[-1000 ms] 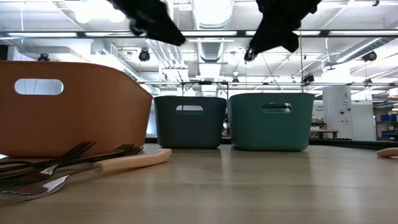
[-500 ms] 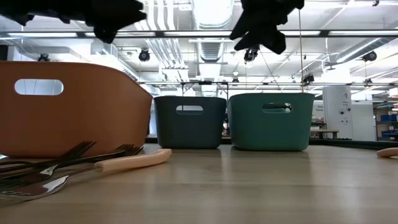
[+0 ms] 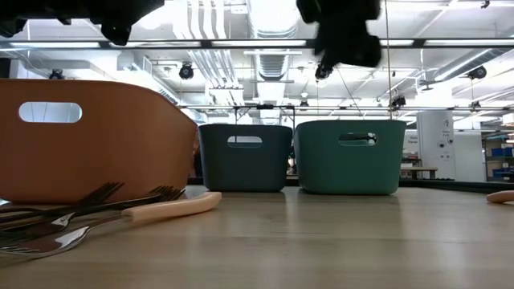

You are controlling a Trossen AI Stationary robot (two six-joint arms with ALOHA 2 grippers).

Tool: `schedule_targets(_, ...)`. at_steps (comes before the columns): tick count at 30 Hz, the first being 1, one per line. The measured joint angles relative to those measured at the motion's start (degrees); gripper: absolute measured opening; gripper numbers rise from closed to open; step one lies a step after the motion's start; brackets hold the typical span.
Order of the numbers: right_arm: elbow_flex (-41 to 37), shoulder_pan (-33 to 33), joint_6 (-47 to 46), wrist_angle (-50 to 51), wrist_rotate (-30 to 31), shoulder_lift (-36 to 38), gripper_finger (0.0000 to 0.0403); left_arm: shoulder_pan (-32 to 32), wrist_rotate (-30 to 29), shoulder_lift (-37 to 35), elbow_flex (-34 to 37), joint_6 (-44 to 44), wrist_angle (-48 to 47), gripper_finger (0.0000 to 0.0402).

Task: Sort silverware by color (type)
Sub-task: Put the orange fork into the green bin

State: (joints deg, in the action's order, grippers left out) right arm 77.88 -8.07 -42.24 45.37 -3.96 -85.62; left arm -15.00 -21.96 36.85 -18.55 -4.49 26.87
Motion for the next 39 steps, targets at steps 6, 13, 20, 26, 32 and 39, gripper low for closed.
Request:
schedule_targets(6,0.6,-1.9,-6.4,9.9,-1.3,-1.5,0.0128,0.0,0.0,-0.5,0.2,0.1,-0.4,0.0121)
schedule_targets(13,0.5,-3.9,-11.3,17.3,-1.2,-1.6,0.0128,0.0,-0.1,-0.4,0.2,-1.0,-0.3,0.0121)
schedule_targets(20,-0.7,-7.0,-13.7,22.0,-1.0,-1.5,0.0128,0.0,-0.2,-0.5,0.2,-2.8,-0.3,0.0121)
schedule_targets(26,-4.4,-9.8,-17.9,24.8,-1.1,-1.5,0.0128,0.0,-0.2,-0.4,-0.5,-2.8,-0.4,0.0121)
schedule_targets(32,-10.1,-12.0,-21.6,25.3,-4.1,-1.1,0.0128,0.0,-0.2,-0.4,-0.5,-3.6,-0.4,0.0121)
schedule_targets(39,-18.8,-12.0,-24.9,25.0,-5.1,-1.0,0.0128,0.0,-0.2,-0.3,-0.5,-3.6,-0.4,0.0121)
